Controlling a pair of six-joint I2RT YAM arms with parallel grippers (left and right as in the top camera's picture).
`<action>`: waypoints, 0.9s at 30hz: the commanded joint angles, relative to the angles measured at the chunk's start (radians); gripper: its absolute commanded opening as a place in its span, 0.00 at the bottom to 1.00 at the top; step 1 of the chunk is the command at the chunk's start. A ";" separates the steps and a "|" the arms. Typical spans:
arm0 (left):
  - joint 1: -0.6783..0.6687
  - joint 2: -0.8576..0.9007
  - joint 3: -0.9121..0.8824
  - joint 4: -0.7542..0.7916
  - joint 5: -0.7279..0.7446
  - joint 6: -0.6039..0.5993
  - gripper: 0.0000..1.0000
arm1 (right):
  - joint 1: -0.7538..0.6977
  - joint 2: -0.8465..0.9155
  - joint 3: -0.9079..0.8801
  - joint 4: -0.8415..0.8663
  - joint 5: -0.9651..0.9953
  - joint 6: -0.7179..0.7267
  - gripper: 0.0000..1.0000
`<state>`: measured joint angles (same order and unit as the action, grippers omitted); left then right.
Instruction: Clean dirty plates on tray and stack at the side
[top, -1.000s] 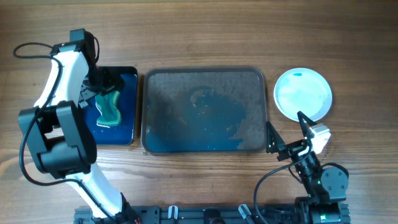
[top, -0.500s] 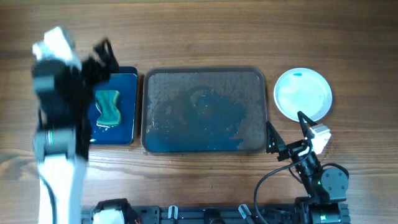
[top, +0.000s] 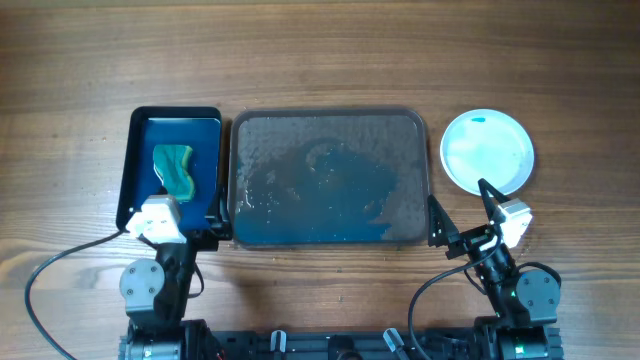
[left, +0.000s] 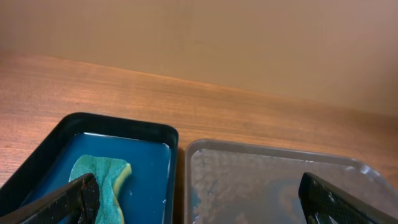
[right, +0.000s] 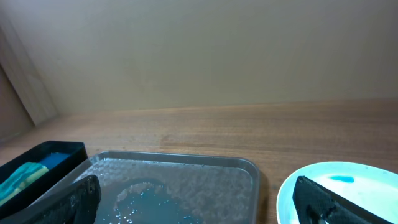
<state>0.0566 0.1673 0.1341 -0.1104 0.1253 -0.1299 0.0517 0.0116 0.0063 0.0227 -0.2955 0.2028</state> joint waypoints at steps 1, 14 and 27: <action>-0.007 -0.052 -0.051 0.002 0.004 0.048 1.00 | 0.002 -0.007 -0.001 0.003 -0.016 -0.016 1.00; -0.034 -0.164 -0.110 0.006 -0.018 0.048 1.00 | 0.002 -0.007 -0.001 0.003 -0.017 -0.016 1.00; -0.033 -0.164 -0.110 0.006 -0.018 0.048 1.00 | 0.002 -0.007 -0.001 0.003 -0.016 -0.017 1.00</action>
<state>0.0277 0.0143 0.0341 -0.1097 0.1177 -0.1055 0.0517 0.0116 0.0063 0.0227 -0.2955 0.2028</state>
